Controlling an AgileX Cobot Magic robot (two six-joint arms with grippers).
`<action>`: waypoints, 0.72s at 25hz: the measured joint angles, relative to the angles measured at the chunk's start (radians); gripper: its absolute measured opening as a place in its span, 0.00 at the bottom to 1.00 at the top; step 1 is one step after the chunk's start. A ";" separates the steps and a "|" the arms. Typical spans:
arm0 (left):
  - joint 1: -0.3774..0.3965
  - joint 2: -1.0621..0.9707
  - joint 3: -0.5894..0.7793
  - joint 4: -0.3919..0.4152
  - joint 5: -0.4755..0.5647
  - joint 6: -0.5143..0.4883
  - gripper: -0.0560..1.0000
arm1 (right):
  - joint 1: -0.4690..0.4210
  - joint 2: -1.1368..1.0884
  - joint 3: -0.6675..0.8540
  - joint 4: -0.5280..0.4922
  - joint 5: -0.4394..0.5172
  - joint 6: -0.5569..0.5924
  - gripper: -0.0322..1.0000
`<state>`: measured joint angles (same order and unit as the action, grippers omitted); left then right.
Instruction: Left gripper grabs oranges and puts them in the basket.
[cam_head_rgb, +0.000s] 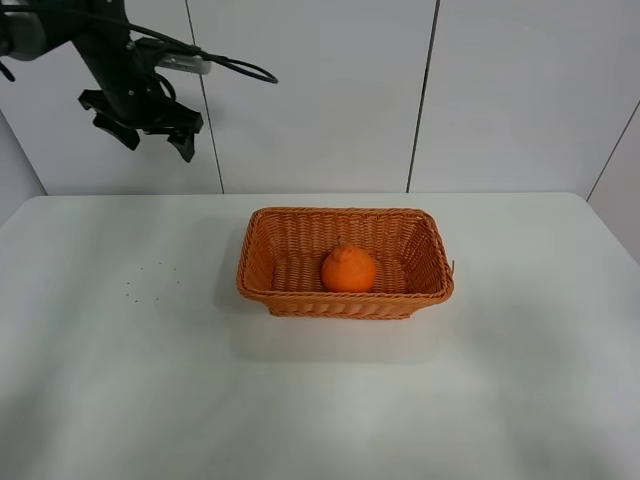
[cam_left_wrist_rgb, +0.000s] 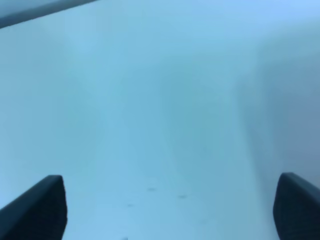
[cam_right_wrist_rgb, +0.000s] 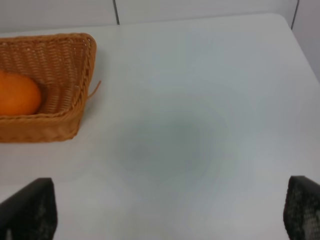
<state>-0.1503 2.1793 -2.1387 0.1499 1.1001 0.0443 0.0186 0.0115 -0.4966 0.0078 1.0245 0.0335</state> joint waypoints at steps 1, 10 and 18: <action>0.020 0.000 0.000 0.000 0.000 0.012 0.93 | 0.000 0.000 0.000 0.000 0.000 0.000 0.70; 0.166 -0.009 0.000 -0.043 0.008 0.047 0.93 | 0.000 0.000 0.000 0.000 0.000 0.000 0.70; 0.256 -0.051 0.000 -0.124 0.030 0.058 0.93 | 0.000 0.000 0.000 0.000 0.000 0.000 0.70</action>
<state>0.1054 2.1280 -2.1387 0.0262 1.1302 0.1025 0.0186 0.0115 -0.4966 0.0078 1.0245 0.0335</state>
